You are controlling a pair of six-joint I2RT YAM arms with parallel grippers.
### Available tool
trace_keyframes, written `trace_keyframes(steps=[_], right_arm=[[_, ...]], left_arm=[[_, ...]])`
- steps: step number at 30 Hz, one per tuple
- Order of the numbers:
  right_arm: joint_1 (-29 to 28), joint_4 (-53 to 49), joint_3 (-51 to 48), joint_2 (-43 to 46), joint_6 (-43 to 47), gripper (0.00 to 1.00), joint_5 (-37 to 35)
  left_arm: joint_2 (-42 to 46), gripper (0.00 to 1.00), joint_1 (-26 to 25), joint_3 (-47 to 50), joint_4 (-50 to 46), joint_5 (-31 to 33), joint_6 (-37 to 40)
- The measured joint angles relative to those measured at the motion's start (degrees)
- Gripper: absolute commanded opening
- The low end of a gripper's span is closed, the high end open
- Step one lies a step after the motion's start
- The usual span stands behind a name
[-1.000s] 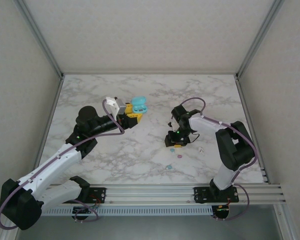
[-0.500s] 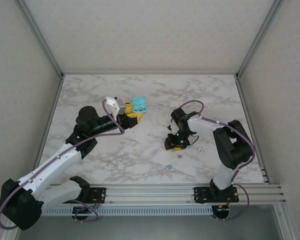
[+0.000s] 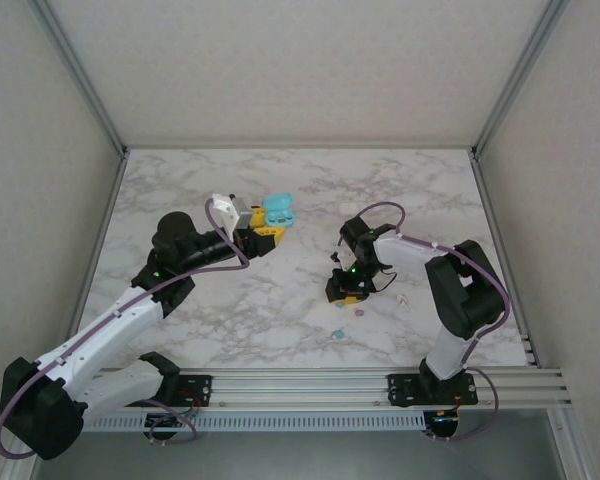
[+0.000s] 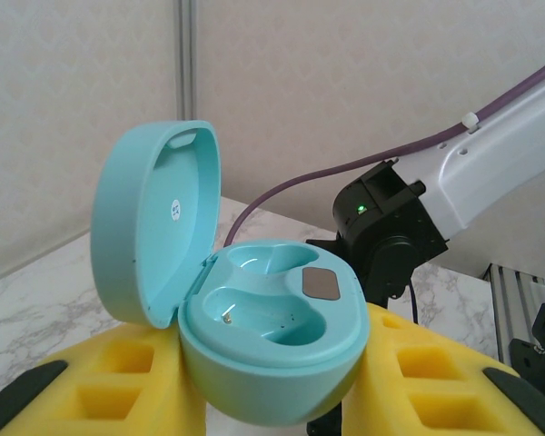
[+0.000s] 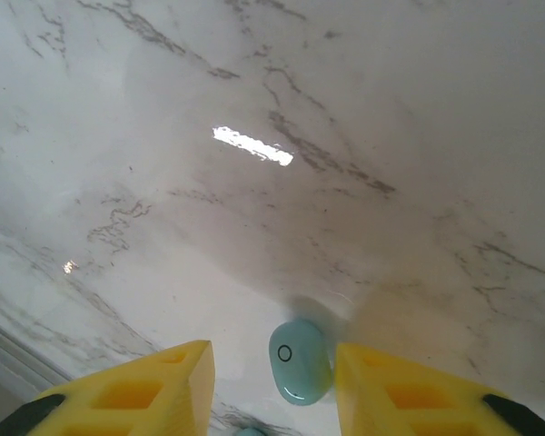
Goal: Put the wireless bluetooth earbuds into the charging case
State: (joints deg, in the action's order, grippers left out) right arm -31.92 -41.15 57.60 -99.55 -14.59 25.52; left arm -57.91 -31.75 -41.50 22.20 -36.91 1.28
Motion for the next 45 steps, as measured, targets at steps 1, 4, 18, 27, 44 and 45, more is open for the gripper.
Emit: trace_keyframes(steps=[1,4,18,27,44,45], right_arm=[[-0.04,-0.02,0.0,0.09,0.02,0.39,0.17],[-0.39,-0.31,0.0,0.44,0.0,0.39,0.31],[-3.61,-5.35,3.3,2.38,0.7,0.31,-7.65],[-6.93,-8.2,7.56,-1.36,3.39,0.32,-11.19],[-8.96,-10.99,11.1,-7.58,6.6,0.31,-13.55],[-9.01,-11.15,11.1,-7.76,6.71,0.3,-13.55]], left_arm=[[0.0,0.2,0.0,0.0,-0.11,0.0,0.0],[0.0,0.2,0.0,0.0,-0.24,0.0,0.0],[0.02,0.2,0.0,0.0,-0.33,0.46,0.0],[1.31,0.2,-0.04,0.0,-1.33,1.49,0.0],[1.79,0.2,-0.04,0.0,-1.86,1.49,0.0],[1.79,0.2,-0.04,0.0,-1.88,1.49,0.0]])
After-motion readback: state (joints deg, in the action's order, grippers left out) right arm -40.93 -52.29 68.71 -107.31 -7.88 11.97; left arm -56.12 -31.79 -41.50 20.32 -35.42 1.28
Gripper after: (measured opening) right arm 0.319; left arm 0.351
